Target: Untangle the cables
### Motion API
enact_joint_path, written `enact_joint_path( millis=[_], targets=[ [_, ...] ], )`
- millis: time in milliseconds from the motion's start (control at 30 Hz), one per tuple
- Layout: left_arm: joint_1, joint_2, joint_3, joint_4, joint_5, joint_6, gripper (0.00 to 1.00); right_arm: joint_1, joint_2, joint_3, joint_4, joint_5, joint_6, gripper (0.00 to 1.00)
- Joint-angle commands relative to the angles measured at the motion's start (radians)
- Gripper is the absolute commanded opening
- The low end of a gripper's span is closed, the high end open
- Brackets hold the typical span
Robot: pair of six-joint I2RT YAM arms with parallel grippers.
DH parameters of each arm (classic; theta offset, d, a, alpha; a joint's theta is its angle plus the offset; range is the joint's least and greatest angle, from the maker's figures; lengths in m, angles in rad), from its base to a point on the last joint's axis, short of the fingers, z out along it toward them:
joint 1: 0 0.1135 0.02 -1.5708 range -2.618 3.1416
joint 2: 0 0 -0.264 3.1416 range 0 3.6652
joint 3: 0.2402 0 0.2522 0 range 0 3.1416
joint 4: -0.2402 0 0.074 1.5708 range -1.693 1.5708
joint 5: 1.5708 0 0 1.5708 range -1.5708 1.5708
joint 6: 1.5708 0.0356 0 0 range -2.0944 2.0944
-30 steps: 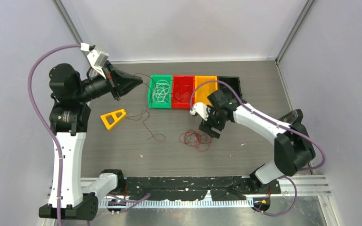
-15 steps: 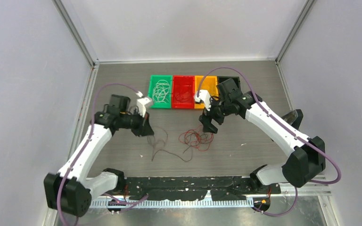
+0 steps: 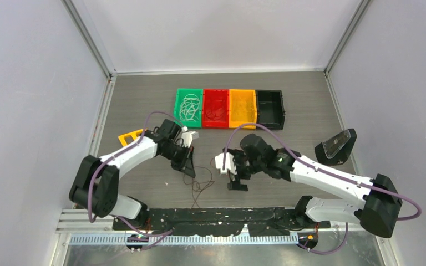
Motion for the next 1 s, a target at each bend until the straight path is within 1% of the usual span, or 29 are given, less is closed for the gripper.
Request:
enact_joint_path(
  millis=[0,33,67,100,133,167,200,333,400,467,500,600,667,767,833,900,967],
  targets=[
    [0.003,0.116,0.046,0.055,0.031,-0.122,0.00,0.122,-0.002,-0.081,0.305,0.088,-0.050,0.96],
    [0.002,0.149,0.067,0.053,0.051,-0.126,0.00,0.161,0.003,-0.097,0.341,0.093,-0.089,0.96],
    [0.002,0.179,0.085,0.047,0.062,-0.128,0.00,0.177,0.005,-0.132,0.414,0.093,-0.120,0.96],
    [0.002,0.208,0.105,0.037,0.068,-0.118,0.00,0.199,0.013,-0.146,0.474,0.068,-0.191,0.95],
    [0.002,0.234,0.129,0.020,0.067,-0.105,0.00,0.206,0.020,-0.167,0.498,0.051,-0.265,0.95],
    [0.001,0.261,0.148,0.002,0.065,-0.092,0.00,0.217,0.039,-0.173,0.534,0.023,-0.304,0.95],
    [0.002,0.286,0.164,-0.010,0.068,-0.084,0.00,0.222,0.050,-0.172,0.544,0.012,-0.375,0.95],
    [-0.002,0.344,0.201,-0.020,0.089,-0.090,0.00,0.238,0.168,-0.124,0.545,-0.061,-0.539,0.95],
    [-0.008,0.356,0.217,-0.022,0.092,-0.086,0.00,0.246,0.221,-0.096,0.525,-0.092,-0.623,0.95],
    [-0.015,0.368,0.229,-0.025,0.097,-0.084,0.00,0.249,0.269,-0.059,0.465,-0.114,-0.710,0.96],
    [-0.018,0.374,0.234,-0.029,0.100,-0.083,0.00,0.250,0.283,-0.048,0.414,-0.128,-0.735,0.96],
    [-0.029,0.384,0.249,-0.030,0.098,-0.077,0.00,0.251,0.330,0.008,0.338,-0.150,-0.814,0.95],
    [-0.037,0.389,0.261,-0.027,0.095,-0.079,0.00,0.254,0.360,0.043,0.303,-0.159,-0.824,0.95],
    [-0.047,0.397,0.273,-0.033,0.102,-0.078,0.00,0.262,0.421,0.106,0.247,-0.133,-0.831,0.95],
    [-0.049,0.405,0.274,-0.046,0.070,-0.064,0.00,0.262,0.472,0.168,0.194,-0.111,-0.860,0.96],
    [-0.048,0.415,0.276,-0.066,0.067,-0.033,0.00,0.264,0.519,0.200,0.139,-0.085,-0.884,0.99],
    [-0.048,0.413,0.262,-0.056,0.078,-0.047,0.00,0.264,0.543,0.230,0.070,-0.060,-0.900,0.96]
  ],
)
